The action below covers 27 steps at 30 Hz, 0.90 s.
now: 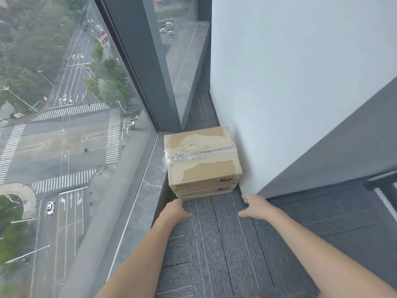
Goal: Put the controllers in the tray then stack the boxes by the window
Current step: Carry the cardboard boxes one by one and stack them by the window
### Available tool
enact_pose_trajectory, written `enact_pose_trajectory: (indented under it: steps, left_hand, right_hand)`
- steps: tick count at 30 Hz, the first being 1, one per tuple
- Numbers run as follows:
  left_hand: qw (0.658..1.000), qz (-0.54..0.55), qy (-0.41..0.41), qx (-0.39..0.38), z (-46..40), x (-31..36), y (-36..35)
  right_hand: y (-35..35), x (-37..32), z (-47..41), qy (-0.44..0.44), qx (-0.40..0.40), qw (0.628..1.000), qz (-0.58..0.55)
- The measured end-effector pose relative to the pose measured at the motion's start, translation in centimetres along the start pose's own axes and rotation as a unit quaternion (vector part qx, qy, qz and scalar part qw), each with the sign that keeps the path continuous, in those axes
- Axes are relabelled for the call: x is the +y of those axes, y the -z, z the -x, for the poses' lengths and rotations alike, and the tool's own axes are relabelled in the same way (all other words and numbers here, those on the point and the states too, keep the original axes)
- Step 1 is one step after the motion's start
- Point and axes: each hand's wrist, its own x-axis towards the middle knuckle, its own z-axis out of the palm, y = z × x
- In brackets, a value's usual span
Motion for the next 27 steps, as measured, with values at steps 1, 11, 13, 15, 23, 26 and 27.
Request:
enact_pose_trajectory:
  steps: [1, 11, 13, 15, 23, 26, 27]
  left_hand:
    - [1.000, -0.015, 0.000, -0.023, 2.3, 1.2, 1.2]
    - [0.980, -0.116, -0.133, -0.091, 28.5, 16.5, 11.2]
    - [0.968, -0.146, -0.181, -0.089, 32.7, 19.8, 11.8]
    - [0.952, -0.189, -0.225, -0.086, 36.1, 22.9, 11.4]
    - [0.848, -0.361, -0.378, -0.087, 51.5, 36.2, 1.4]
    - [0.781, -0.422, -0.448, -0.107, 60.7, 41.4, -6.1]
    - [0.759, -0.433, -0.473, -0.115, 64.1, 42.8, -9.1]
  right_hand:
    - [1.1, -0.6, 2.8, 0.003, -0.006, 0.999, 0.034]
    - [11.7, -3.0, 32.6, -0.028, 0.092, 0.993, -0.065]
    - [13.0, -2.2, 38.0, -0.045, 0.125, 0.986, -0.098]
    - [13.3, -0.5, 43.3, -0.066, 0.149, 0.979, -0.126]
    - [8.6, 11.9, 65.8, -0.182, 0.270, 0.912, -0.251]
    - [3.9, 18.0, 75.6, -0.242, 0.328, 0.864, -0.296]
    - [1.8, 20.2, 78.8, -0.264, 0.348, 0.843, -0.313]
